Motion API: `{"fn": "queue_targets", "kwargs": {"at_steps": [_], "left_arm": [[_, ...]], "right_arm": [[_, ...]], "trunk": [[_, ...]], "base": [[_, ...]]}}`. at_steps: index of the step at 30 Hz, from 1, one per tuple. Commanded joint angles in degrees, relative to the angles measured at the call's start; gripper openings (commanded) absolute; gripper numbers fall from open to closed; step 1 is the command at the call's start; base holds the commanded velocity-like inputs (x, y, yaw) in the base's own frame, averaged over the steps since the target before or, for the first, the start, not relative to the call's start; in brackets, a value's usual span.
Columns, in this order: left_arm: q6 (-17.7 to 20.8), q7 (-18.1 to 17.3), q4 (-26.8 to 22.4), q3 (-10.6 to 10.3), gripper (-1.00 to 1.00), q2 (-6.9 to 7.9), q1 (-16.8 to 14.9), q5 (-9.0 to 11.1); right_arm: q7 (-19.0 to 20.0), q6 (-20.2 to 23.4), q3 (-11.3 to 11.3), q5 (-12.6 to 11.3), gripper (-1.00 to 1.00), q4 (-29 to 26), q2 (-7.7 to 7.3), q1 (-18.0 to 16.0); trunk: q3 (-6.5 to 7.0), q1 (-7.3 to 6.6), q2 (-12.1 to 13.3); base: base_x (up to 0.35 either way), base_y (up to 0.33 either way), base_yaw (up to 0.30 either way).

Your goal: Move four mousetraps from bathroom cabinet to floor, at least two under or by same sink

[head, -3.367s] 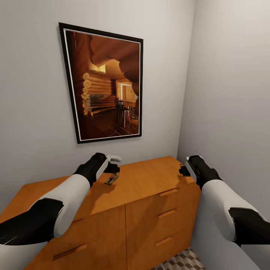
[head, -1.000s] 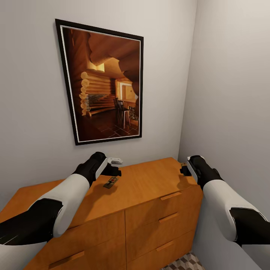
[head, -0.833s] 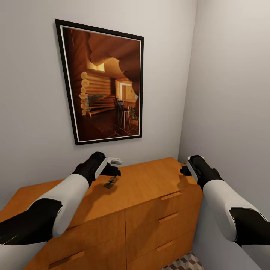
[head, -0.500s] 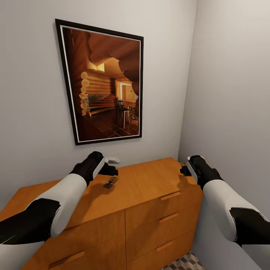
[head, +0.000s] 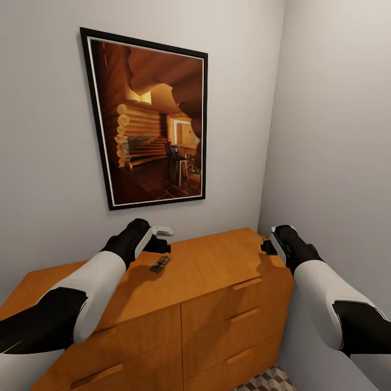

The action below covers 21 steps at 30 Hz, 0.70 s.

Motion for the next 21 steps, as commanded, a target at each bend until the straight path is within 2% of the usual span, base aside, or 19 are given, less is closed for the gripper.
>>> {"fn": "queue_targets", "kwargs": {"at_steps": [1,14,21], "left_arm": [[0.2,-0.2,-0.1,-0.3,1.0,0.03,0.0,0.0],[0.0,0.1,-0.1,-0.3,1.0,-0.09,0.0,0.0],[0.1,0.2,-0.1,-0.2,1.0,-0.13,0.0,0.0]], "right_arm": [[0.2,0.2,-0.3,0.4,-1.0,-0.1,0.05,0.0],[0.3,0.7,-0.2,0.7,-1.0,-0.2,0.02,0.0],[0.3,0.9,-0.2,0.7,-1.0,-0.4,-0.03,0.0]], "trunk": [[-0.07,0.0,0.0],[-0.07,0.0,0.0],[-1.33,1.54,-2.9]], "base": [[0.0,0.0,0.0],[0.0,0.0,0.0],[0.0,0.0,0.0]]}}
